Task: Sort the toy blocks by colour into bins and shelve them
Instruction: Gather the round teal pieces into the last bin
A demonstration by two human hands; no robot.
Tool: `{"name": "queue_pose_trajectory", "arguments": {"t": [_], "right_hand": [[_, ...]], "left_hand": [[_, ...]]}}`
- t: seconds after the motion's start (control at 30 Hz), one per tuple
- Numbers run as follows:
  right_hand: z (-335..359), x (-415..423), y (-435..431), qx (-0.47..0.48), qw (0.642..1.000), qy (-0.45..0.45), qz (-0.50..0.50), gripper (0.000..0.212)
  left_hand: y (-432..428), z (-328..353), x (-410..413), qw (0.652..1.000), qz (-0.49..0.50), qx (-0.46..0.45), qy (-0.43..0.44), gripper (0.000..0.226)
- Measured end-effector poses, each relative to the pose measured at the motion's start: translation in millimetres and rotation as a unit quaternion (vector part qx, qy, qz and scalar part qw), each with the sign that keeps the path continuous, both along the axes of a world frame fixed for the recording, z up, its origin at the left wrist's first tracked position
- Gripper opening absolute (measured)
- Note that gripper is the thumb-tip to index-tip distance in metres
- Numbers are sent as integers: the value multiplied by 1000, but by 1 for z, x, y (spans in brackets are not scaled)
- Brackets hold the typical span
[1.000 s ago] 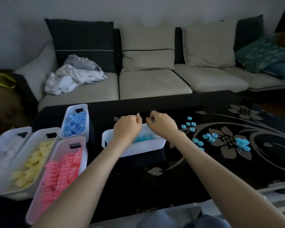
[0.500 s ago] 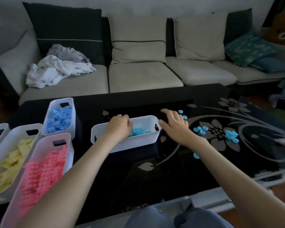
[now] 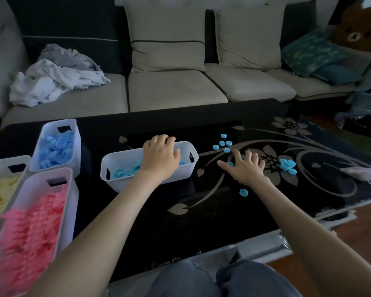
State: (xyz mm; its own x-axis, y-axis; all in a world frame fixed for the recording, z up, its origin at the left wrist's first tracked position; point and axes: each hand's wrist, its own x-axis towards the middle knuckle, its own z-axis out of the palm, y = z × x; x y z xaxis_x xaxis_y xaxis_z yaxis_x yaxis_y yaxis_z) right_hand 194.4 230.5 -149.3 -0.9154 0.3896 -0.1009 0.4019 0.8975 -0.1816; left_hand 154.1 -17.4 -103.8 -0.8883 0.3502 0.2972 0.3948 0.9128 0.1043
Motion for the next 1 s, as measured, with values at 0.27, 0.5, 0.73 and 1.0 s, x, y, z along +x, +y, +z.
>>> {"name": "queue_pose_trajectory", "arguments": {"t": [0.27,0.5,0.73,1.0], "right_hand": [[0,-4,-7,23,981,120,151,25],[4,-6,-19,37,989,123,79,39],[17,-9,-27,19,982,174,76,40],[77,-21,-131,-110,916,323,212,47]], "left_hand": [[2,4,-3,997,10,1,-71,42],[-24,16,-11,986,10,91,-143,50],[-72,18,-3,985,40,12,-166,35],[-70,26,12,983,39,6,-179,36]]}}
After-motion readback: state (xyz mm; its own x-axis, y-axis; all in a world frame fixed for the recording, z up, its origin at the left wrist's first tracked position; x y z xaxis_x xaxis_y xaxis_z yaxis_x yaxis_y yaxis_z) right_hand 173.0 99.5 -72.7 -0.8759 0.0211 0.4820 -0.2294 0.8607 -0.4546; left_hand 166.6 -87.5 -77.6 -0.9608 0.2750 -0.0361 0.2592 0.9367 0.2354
